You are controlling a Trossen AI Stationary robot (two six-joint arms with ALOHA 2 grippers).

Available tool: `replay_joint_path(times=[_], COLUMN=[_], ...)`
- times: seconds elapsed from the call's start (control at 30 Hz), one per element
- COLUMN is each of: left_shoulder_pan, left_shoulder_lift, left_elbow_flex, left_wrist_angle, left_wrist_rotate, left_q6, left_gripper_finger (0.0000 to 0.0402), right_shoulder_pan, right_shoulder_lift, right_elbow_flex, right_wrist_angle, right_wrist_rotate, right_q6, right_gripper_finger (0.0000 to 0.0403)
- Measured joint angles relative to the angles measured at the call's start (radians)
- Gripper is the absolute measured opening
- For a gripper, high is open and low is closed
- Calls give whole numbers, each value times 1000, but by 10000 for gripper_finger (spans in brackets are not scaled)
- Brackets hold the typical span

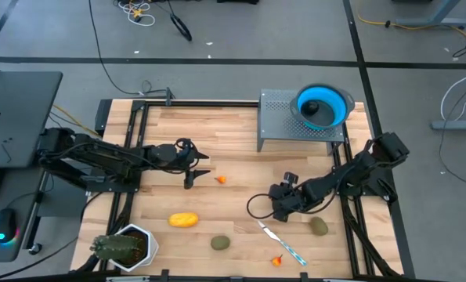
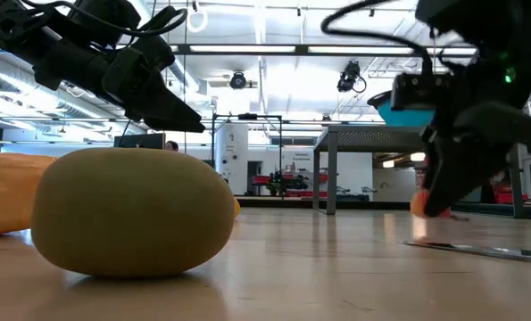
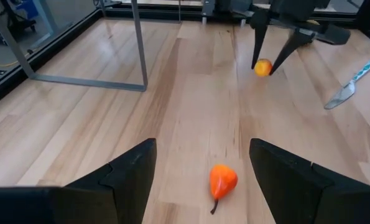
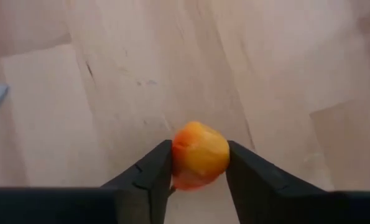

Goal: Pick & Place Fruit
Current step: Put the yellow pear into the blue strainer bowl on the shelf

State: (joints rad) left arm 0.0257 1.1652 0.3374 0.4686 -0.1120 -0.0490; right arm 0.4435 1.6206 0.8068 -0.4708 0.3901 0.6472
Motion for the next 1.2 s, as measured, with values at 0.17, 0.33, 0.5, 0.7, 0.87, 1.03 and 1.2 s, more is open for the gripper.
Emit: replay_joint_path(times=[0.17,0.33,0.5,0.7,0.87,1.03,1.2], left_shoulder_pan=[0,0,0,0,0,0,0], left_shoulder_lift=[0,0,0,0,0,0,0], left_elbow_flex=[0,0,0,0,0,0,0], left_wrist_angle=[8,15,18,22,22,21,21], left_wrist_rotate=[0,0,6,27,31,31,32], left_q6=[0,0,0,0,-3,2,2], left_gripper_finger=[265,265,265,265,265,265,265], right_shoulder_pan=[-5,-5,-18,-110,-225,-353,-480], right_shoulder_lift=[-58,-150,-269,-420,-524,-597,-635], right_elbow_flex=[103,217,312,331,331,331,331], right_wrist_angle=[-165,-422,-639,-724,-757,-761,-761], right_wrist_rotate=[93,257,490,620,692,702,694], right_q6=[-6,-1,50,-15,-95,-157,-231], right_gripper_finger=[137,136,136,135,135,135,135])
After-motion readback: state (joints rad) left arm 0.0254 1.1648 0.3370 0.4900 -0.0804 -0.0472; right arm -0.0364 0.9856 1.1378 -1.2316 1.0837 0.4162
